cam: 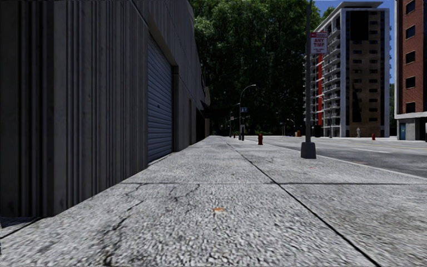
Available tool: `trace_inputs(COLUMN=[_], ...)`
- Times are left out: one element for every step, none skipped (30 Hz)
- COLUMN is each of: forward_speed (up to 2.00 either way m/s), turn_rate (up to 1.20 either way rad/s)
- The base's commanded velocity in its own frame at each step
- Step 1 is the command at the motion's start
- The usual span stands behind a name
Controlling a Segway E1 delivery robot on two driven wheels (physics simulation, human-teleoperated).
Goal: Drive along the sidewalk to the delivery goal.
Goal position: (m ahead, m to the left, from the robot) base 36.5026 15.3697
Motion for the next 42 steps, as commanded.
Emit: trace_inputs(forward_speed=[2.0,2.0,2.0,2.0,2.0,2.0,2.0,2.0,2.0,2.0,2.0,2.0,2.0,2.0,2.0,2.0,2.0,2.0,2.0,2.0,2.0,2.0,2.0,2.0,2.0,2.0,2.0,2.0,2.0,2.0,2.0,2.0,2.0,2.0,2.0,2.0,2.0,2.0,2.0,2.0,2.0,2.0], turn_rate=[0.0,0.0,0.0,0.0,0.0,0.0,0.0,0.0,0.0,0.0,0.0,0.0,0.0,0.0,0.0,0.0,0.0,0.0,0.0,0.0,0.0,0.0,0.0,0.0,0.0,0.0,0.0,0.0,0.0,0.0,0.0,0.0,0.0,0.0,0.0,0.0,0.0,0.0,0.0,0.0,0.0,0.0])
